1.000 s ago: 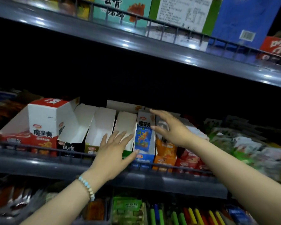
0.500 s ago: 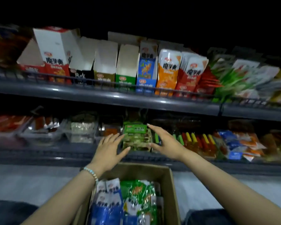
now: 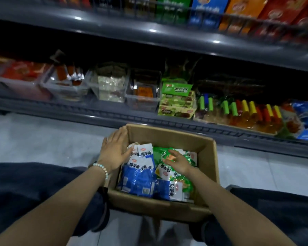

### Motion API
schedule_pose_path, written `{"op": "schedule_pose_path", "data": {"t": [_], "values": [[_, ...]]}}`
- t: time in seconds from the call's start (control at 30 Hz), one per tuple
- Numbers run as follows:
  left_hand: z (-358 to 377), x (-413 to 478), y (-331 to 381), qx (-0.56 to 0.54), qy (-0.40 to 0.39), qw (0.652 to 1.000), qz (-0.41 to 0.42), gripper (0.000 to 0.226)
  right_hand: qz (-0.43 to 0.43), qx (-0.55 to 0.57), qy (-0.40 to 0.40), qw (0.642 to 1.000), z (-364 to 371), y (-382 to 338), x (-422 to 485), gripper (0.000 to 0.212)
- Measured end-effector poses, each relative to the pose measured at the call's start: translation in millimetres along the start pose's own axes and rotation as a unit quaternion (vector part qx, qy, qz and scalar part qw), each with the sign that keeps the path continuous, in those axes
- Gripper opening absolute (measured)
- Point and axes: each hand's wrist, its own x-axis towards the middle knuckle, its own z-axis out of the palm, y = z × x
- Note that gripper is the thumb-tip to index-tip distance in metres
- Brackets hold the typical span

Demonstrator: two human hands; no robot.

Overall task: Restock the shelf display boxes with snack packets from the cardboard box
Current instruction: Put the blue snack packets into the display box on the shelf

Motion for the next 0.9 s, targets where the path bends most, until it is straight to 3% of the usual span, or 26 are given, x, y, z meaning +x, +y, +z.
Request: {"op": "schedule_pose_path", "data": {"t": [0.13,0.3,0.67,0.9], "values": [[13,2,-19,-0.015,-0.008,0.999,-0.036,0.074,0.057,0.030,-0.039,0.997,24,18,18,0.063],[29,8,-28,-0.033,-0.028,0.998,-0.045,0.076,0.085,0.052,-0.046,0.994,46,27,39,0.064],[46,15,-22,-0.129,0.039,0.988,-0.076,0.083,0.145,0.107,0.026,0.983,83,29,86,0.059],[47,15,-18,-0.159,0.064,0.981,-0.093,0.080,0.159,0.047,0.018,0.986,102,25,99,0.016]]}}
